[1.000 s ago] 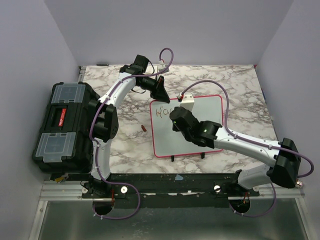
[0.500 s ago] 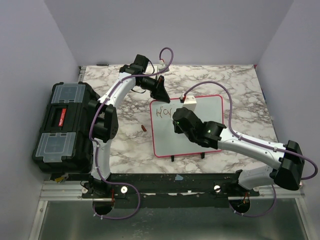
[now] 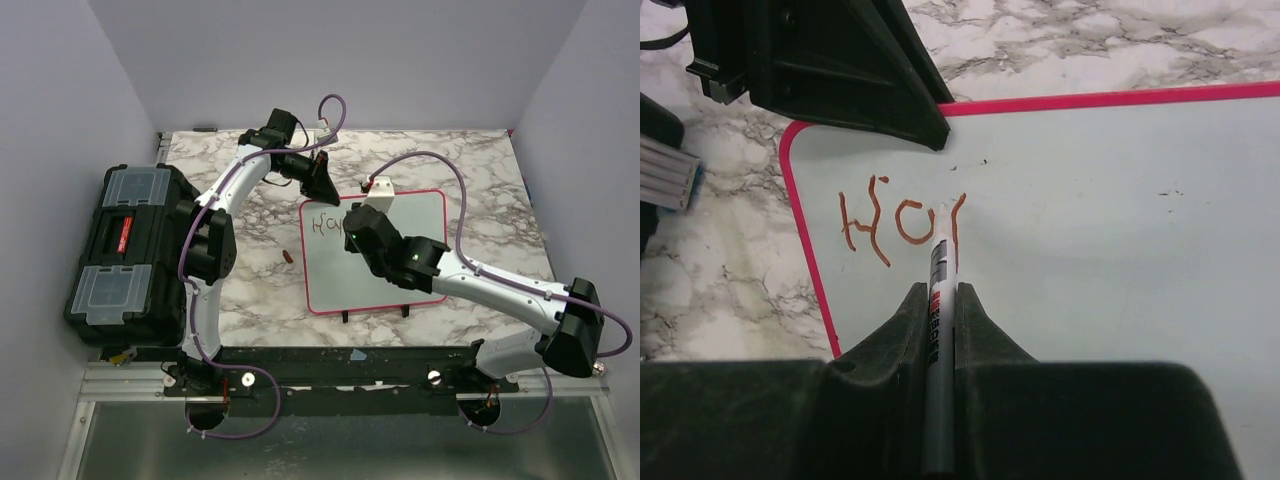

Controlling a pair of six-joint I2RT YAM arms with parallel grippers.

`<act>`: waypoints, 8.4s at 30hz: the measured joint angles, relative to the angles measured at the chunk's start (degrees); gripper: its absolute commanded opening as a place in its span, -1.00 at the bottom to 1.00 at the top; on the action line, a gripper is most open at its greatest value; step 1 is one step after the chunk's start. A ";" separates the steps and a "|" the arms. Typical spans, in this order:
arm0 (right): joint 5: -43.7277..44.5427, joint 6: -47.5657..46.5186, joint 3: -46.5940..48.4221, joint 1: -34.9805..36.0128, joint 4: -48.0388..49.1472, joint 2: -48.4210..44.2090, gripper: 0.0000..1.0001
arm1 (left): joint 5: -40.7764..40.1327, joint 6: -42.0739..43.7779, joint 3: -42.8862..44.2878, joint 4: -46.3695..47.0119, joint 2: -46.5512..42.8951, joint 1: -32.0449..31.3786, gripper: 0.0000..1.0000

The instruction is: Write a sentence on the whiteboard

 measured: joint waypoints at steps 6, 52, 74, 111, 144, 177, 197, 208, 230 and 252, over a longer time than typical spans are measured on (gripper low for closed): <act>1.49 -1.03 1.25 0.00 1.11 2.38 -0.99 | 0.04 0.00 0.00 0.00 0.00 0.00 -1.00; -0.57 0.63 -1.42 -1.01 0.68 1.84 -0.99 | -0.15 0.09 -0.02 0.02 0.00 0.13 -1.00; 2.36 -1.92 -0.59 -1.11 2.91 -1.36 -0.99 | 0.00 0.04 -0.02 0.00 0.00 0.24 -1.00; 3.89 0.63 -1.66 -1.11 -0.42 1.36 -0.99 | -0.13 0.07 -0.13 0.02 0.00 0.37 -1.00; -0.15 2.47 -3.76 -1.46 -2.73 -3.67 -0.99 | 0.02 0.07 -0.13 0.00 0.00 0.37 -1.00; 6.21 1.42 -1.01 -1.77 -0.44 1.44 -0.99 | 0.00 0.09 -0.20 0.02 0.00 0.39 -1.00; 0.87 3.45 -3.61 -1.86 -1.18 -0.94 -0.99 | 0.02 0.07 -0.20 0.02 0.00 0.39 -1.00; 0.66 -0.48 -3.48 -1.86 2.10 -1.49 -0.99 | 0.04 0.04 -0.20 0.04 0.00 0.39 -1.00; 3.32 -3.45 -12.15 -1.86 6.45 -12.81 -0.99 | 0.13 -1.33 -0.85 1.55 -0.02 0.44 -1.00; 3.45 -4.20 -11.76 -1.86 6.43 -10.14 -0.99 | 0.17 -2.45 -2.25 3.58 -0.48 0.57 -1.00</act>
